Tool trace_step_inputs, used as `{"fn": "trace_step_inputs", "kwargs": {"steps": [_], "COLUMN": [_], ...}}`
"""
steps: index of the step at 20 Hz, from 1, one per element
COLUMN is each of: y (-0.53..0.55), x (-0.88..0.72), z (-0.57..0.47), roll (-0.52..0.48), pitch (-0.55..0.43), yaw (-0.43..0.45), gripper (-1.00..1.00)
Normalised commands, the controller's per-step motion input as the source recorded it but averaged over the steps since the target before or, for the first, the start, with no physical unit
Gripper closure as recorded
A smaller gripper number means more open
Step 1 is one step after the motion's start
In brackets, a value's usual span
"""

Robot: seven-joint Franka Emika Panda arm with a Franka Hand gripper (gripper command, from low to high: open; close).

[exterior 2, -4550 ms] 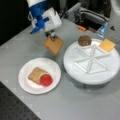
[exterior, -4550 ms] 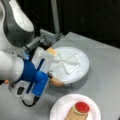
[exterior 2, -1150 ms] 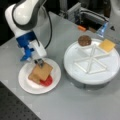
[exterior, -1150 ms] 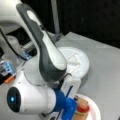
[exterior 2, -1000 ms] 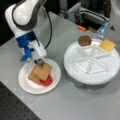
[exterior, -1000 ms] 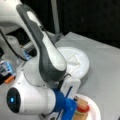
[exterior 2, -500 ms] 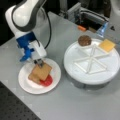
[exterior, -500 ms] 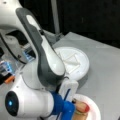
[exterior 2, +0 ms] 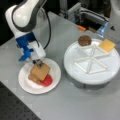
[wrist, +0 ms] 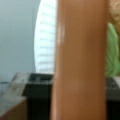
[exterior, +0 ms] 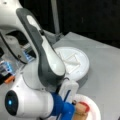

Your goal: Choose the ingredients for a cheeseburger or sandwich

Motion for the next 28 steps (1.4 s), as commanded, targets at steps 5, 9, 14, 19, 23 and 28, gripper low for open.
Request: {"fn": "trace_step_inputs", "kwargs": {"steps": [5,9,14,19,23,28], "y": [-0.19,-0.2,-0.15,-0.13,-0.13,-0.12], "x": [0.27,0.29,0.25,0.19,0.18,0.16], "z": [-0.04,-0.03,0.0,0.04,0.05,0.05], "roll": [0.013,0.042,0.042,0.035,0.044,0.048], "pitch": [-0.019,-0.018,-0.007,0.014,0.029,0.044], "yaw": [0.132,0.144,0.126,0.124,0.133,0.132], "gripper": [-1.0,-1.0,-1.0,-1.0,-1.0,-1.0]}}
